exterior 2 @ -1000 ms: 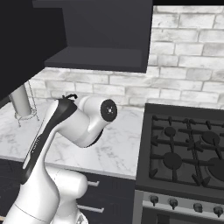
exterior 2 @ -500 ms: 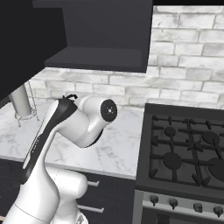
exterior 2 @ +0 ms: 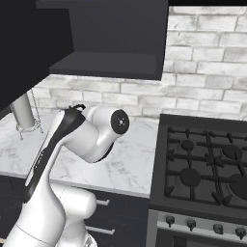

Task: Open the cabinet, pick the kettle from the cabinet, and place it in the sink.

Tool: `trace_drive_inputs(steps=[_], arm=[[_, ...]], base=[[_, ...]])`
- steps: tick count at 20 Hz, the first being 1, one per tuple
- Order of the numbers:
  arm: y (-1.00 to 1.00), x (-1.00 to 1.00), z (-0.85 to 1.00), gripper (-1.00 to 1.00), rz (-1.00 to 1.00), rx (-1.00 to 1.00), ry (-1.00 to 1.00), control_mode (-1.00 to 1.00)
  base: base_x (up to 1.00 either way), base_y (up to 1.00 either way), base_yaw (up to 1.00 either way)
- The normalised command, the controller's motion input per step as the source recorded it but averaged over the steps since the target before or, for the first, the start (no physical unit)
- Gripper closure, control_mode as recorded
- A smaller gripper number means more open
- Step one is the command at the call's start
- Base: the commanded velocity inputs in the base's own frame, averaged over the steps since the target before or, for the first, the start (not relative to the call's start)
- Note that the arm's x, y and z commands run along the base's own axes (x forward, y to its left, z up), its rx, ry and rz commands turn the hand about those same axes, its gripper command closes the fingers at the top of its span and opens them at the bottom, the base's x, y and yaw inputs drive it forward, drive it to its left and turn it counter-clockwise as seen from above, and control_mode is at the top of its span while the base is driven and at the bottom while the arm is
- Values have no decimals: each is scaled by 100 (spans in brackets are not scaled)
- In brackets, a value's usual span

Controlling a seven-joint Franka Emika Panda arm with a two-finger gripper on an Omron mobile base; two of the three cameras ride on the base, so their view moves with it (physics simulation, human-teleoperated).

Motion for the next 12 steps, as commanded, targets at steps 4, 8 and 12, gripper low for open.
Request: trace_drive_inputs(steps=[4, 8, 12], arm=[[0, 0, 0, 100, 0, 0, 0, 100], [0, 0, 0, 100, 0, 0, 0, 100], [0, 0, 0, 100, 0, 0, 0, 100]], base=[[0, 0, 0], [0, 0, 0], [0, 0, 0]])
